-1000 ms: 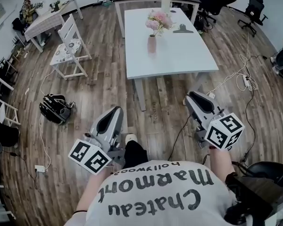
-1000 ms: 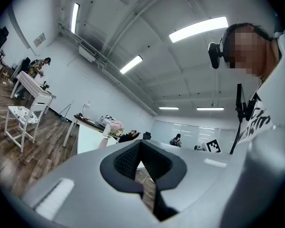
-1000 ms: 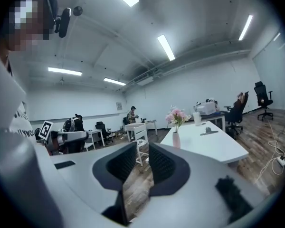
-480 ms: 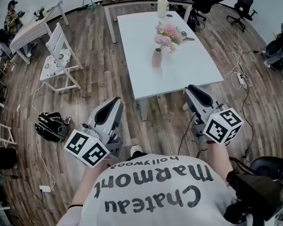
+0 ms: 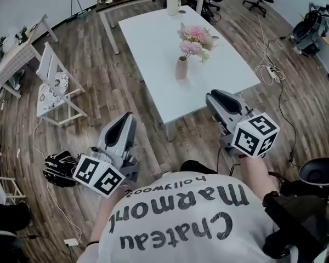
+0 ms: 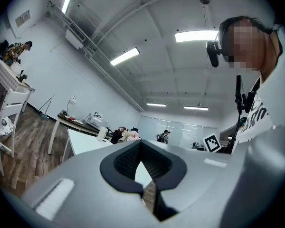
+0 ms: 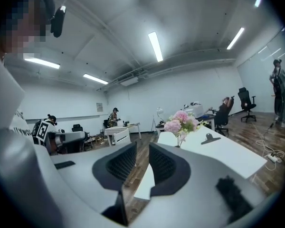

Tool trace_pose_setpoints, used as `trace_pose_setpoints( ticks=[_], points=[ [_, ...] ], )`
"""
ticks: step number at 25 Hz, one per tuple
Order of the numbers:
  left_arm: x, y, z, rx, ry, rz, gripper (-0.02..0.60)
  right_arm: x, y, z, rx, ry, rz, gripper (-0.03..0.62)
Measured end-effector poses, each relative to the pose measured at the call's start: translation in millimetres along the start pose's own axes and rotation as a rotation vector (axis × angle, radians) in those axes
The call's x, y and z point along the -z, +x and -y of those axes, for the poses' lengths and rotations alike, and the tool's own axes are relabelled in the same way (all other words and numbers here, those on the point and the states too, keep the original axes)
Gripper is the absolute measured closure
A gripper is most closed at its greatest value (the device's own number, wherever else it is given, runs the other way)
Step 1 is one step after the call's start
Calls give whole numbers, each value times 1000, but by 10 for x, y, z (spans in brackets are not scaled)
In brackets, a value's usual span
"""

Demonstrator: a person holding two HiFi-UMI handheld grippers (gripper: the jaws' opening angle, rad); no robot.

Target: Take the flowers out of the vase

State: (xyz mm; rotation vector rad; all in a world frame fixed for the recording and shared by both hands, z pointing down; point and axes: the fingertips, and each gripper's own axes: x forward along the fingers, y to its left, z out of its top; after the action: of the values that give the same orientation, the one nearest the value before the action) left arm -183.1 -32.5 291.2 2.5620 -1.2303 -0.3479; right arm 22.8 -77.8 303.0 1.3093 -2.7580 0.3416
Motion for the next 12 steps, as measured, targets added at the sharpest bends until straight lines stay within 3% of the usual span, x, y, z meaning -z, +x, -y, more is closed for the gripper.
trace_pose_setpoints(
  ticks=[8,12],
  points=[
    [184,67,-414,-49,-24,-54,575,125,407,397,170,22,-3,467],
    [102,216,-659,-76,-13,-57,575,227,761,649,203,41,-27,445]
  ],
)
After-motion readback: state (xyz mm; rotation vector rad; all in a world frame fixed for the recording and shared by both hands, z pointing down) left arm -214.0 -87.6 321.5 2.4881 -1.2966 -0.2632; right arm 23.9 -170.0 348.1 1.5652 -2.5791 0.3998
